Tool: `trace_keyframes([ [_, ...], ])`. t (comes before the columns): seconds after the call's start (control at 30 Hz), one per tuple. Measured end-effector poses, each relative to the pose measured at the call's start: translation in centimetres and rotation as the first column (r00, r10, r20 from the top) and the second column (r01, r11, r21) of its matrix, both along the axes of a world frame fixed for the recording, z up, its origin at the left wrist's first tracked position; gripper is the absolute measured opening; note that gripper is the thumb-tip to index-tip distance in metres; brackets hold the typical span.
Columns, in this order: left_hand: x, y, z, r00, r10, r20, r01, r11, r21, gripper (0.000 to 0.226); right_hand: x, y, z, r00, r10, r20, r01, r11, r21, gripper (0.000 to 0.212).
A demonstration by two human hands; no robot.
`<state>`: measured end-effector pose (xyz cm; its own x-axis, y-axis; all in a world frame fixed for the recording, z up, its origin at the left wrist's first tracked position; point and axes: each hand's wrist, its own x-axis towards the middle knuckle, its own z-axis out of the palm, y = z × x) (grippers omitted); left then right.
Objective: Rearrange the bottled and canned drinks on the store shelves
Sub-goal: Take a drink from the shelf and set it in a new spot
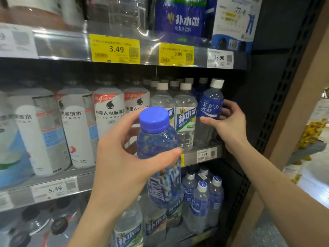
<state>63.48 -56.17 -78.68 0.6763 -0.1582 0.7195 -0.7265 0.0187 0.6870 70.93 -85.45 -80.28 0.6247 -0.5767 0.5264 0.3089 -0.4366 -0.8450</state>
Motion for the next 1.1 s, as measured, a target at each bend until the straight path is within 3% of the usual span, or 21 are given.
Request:
trace_keyframes([
  [0.27,0.7,-0.4,-0.4,1.000,-0.007,-0.001,0.007,1.000,0.014,0.058,1.7,0.2,0.0,0.998,-0.046,-0.052,0.039,0.992,-0.117,0.058],
  [0.57,0.6,-1.1,-1.0,0.999,-0.014,-0.037,0.014,1.000,0.006,0.059,1.1,0.9,-1.1,0.996,-0.042,-0.078,0.037,0.998,-0.057,0.066],
  [0.63,0.3,-1.1,-0.7,0.999,-0.013,-0.037,0.014,1.000,0.007,0.061,0.1,1.7,-1.6,0.991,-0.132,-0.034,0.132,0.991,-0.001,0.063],
  [0.73,-0.2,-0.6,-0.2,0.999,0.006,-0.042,-0.005,1.000,0.023,0.064,-3.0,5.4,-1.0,0.964,-0.201,0.174,0.175,0.973,0.152,0.031],
  [0.77,-0.4,-0.2,-0.1,0.999,0.025,-0.046,-0.024,0.999,0.024,0.064,-4.2,7.1,-0.5,0.965,-0.128,0.231,0.084,0.978,0.189,0.019],
  [0.83,-0.7,1.1,0.0,0.995,0.087,-0.045,-0.086,0.996,0.024,0.064,-6.4,10.5,0.1,0.951,0.176,0.256,-0.228,0.954,0.192,0.013],
  [0.93,-2.1,3.8,0.0,0.985,0.161,-0.062,-0.160,0.987,0.013,0.064,-8.8,14.7,-0.4,0.698,0.705,0.124,-0.715,0.696,0.066,0.041],
  [1.0,-2.9,5.4,0.1,0.978,0.196,-0.065,-0.193,0.980,0.050,0.068,-9.4,16.7,-0.8,0.530,0.845,-0.067,-0.847,0.531,-0.016,0.064],
  [1.1,-4.4,7.8,0.2,0.965,0.246,-0.088,-0.242,0.968,0.060,0.064,-10.4,18.9,-0.9,0.399,0.899,-0.179,-0.914,0.406,0.002,0.066],
])
